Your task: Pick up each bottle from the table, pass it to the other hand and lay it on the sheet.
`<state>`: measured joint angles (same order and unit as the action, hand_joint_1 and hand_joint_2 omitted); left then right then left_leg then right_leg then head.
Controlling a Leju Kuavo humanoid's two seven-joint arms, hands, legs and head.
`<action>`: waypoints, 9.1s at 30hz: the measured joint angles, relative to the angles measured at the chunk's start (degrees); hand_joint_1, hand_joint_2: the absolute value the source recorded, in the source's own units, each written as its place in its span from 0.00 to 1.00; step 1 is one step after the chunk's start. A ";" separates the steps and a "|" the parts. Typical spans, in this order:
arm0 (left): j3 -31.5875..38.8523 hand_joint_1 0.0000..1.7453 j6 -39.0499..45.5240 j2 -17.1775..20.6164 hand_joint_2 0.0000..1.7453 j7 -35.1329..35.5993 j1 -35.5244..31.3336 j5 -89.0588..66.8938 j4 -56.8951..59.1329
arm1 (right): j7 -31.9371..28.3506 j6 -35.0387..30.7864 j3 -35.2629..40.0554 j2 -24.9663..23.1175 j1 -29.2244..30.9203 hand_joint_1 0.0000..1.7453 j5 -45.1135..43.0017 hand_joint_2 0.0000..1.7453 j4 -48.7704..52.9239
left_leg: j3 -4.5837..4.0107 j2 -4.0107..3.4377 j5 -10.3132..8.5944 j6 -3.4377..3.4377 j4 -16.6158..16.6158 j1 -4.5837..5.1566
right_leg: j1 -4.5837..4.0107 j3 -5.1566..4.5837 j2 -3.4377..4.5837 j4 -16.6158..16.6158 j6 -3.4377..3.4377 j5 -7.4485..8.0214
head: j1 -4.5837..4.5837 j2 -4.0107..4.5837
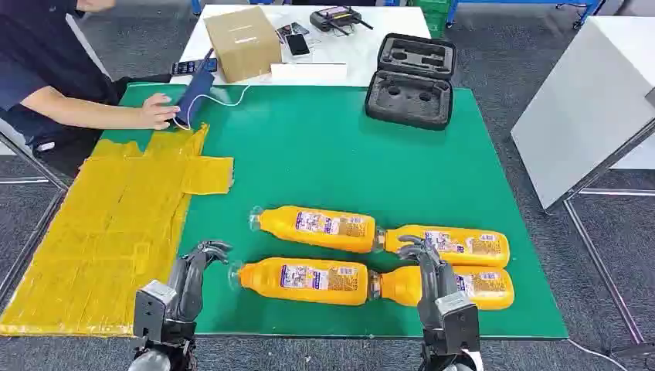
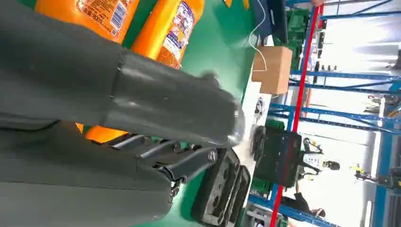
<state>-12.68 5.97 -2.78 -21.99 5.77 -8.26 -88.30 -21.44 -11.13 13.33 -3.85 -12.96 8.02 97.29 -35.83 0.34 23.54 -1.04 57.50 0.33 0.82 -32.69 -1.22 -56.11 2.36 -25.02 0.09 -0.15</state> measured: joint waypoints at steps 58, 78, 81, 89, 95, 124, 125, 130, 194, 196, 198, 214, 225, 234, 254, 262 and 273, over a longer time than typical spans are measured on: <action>16.06 0.00 -16.20 -15.43 0.00 -10.88 10.77 -7.23 -12.48 | 14.42 2.45 10.91 2.23 -8.63 0.00 38.38 1.00 7.24 | 0.54 -0.01 0.39 0.01 -0.02 0.00 | -0.01 0.52 0.00 0.04 -0.12 -0.36 | 0.00 0.00; 13.81 0.00 -16.48 -14.71 0.00 -9.70 7.97 -6.60 -8.70 | 30.92 0.44 27.58 6.60 4.89 0.00 55.53 1.00 -6.97 | 0.53 0.00 0.39 0.01 -0.02 0.00 | 0.00 0.52 -0.01 0.03 -0.12 -0.35 | 0.00 0.00; 13.90 0.00 -16.72 -14.69 0.00 -9.70 8.19 -6.62 -8.70 | 31.89 -0.92 27.43 6.56 5.01 0.00 58.60 1.00 -6.84 | 0.52 -0.01 0.39 0.01 -0.02 0.00 | -0.01 0.52 -0.01 0.02 -0.12 -0.35 | 0.00 0.00; 14.25 0.00 -16.94 -14.71 0.00 -9.75 8.71 -7.02 -8.70 | 30.78 -2.03 25.37 5.57 5.00 0.00 59.25 1.00 -4.44 | 0.53 -0.01 0.39 0.01 -0.02 0.00 | 0.00 0.51 -0.01 0.03 -0.12 -0.35 | 0.00 0.00; 14.29 0.00 -17.31 -14.71 0.00 -9.79 8.88 -7.21 -8.72 | 30.27 -1.40 23.87 5.18 4.97 0.00 59.39 1.00 -3.63 | 0.52 0.00 0.38 0.01 -0.01 0.00 | 0.00 0.52 -0.01 0.03 -0.12 -0.35 | 0.00 0.00; 9.33 0.00 -18.16 -13.22 0.00 -8.24 6.47 -5.49 -8.24 | 29.81 4.77 16.28 0.06 13.82 1.00 62.66 1.00 -22.64 | 0.53 -0.03 0.37 0.02 -0.01 -0.01 | -0.01 0.52 0.00 0.02 -0.11 -0.34 | 0.02 0.00; 9.27 0.00 -18.16 -13.16 0.00 -8.24 6.39 -5.46 -8.13 | 29.64 5.51 16.26 0.02 14.11 1.00 63.10 1.00 -23.02 | 0.53 -0.04 0.37 0.02 -0.01 -0.01 | -0.01 0.52 0.00 0.02 -0.12 -0.34 | 0.00 0.00; 8.83 0.00 -18.32 -12.76 0.00 -8.39 4.87 -4.85 -6.60 | 25.75 10.29 18.56 -0.11 18.54 1.00 62.10 1.00 -29.05 | 0.90 -0.31 0.49 0.10 -0.02 -0.01 | -0.02 0.72 0.24 0.04 -0.15 -0.31 | 0.02 0.00; 6.32 0.00 -28.76 -12.68 1.00 6.88 14.44 21.62 -14.21 | 13.75 -0.59 21.88 -4.31 6.59 1.00 29.46 1.00 -5.86 | 1.52 -0.18 1.13 0.44 -0.01 -0.38 | -0.35 1.45 0.36 0.03 -0.49 -0.87 | 0.02 0.00; 5.59 0.00 -28.68 -12.35 1.00 6.88 14.62 21.68 -14.21 | 13.70 -0.52 22.10 -4.31 6.96 1.00 29.51 1.00 -6.34 | 1.52 -0.17 1.13 0.44 0.00 -0.38 | -0.34 1.45 0.36 0.03 -0.49 -0.87 | 0.02 0.00; 4.98 0.00 -28.59 -11.91 1.00 6.88 14.78 21.68 -14.21 | 13.70 -0.52 22.36 -4.31 7.26 1.00 29.51 1.00 -6.71 | 1.51 -0.16 1.13 0.44 0.00 -0.37 | -0.34 1.45 0.34 0.04 -0.49 -0.87 | 0.02 0.00; 2.36 0.00 -25.79 -9.68 1.00 6.10 14.74 23.26 -14.16 | 12.02 6.23 27.98 -4.44 12.91 1.00 31.24 1.00 -16.55 | 1.52 -0.17 1.13 0.45 0.00 -0.38 | -0.34 1.43 0.34 0.03 -0.49 -0.87 | 0.00 0.00; 4.46 0.00 -21.97 -9.03 1.00 3.87 15.25 17.84 -13.77 | 10.10 8.55 33.29 -5.92 17.21 1.00 34.05 1.00 -25.40 | 1.48 -0.17 1.12 0.45 0.00 -0.38 | -0.33 1.34 0.29 0.04 -0.51 -0.89 | 0.02 0.00; 5.05 0.47 -21.73 -9.07 1.00 3.56 15.42 17.22 -13.77 | 10.10 8.59 33.68 -6.25 17.75 1.00 34.27 1.00 -26.23 | 1.48 -0.17 1.12 0.45 0.00 -0.37 | -0.33 1.35 0.30 0.04 -0.51 -0.89 | 0.02 0.00; 5.18 1.00 -16.68 -10.86 1.00 -0.33 14.85 5.24 -16.13 | 11.80 6.73 33.22 -6.40 17.40 1.00 35.28 1.00 -24.02 | 1.48 -0.17 1.12 0.45 0.00 -0.38 | -0.33 1.33 0.30 0.04 -0.51 -0.89 | 0.02 0.00; 5.29 1.00 -18.79 -10.78 1.00 0.85 12.83 6.65 -16.46 | 13.55 4.55 31.32 -6.43 16.59 0.00 34.29 1.00 -20.30 | 1.48 -0.15 1.11 0.45 0.00 -0.38 | -0.33 1.38 0.29 0.03 -0.51 -0.89 | 0.04 0.00; 13.54 1.00 -9.14 -8.33 1.00 -1.84 9.25 -15.72 -16.90 | 19.68 2.49 25.81 -6.43 14.91 0.00 35.19 0.00 -11.38 | 1.49 -0.15 1.07 0.48 0.00 -0.40 | -0.36 1.39 0.29 0.02 -0.51 -0.88 | 0.02 0.00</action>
<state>0.86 -3.18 -11.11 -23.83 15.02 -23.98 -105.20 -1.77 -8.63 39.14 -10.27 1.95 43.21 85.90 -34.34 0.19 24.62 -0.55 57.50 -0.07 0.46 -31.30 -0.93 -56.09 1.85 -25.91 0.11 -0.15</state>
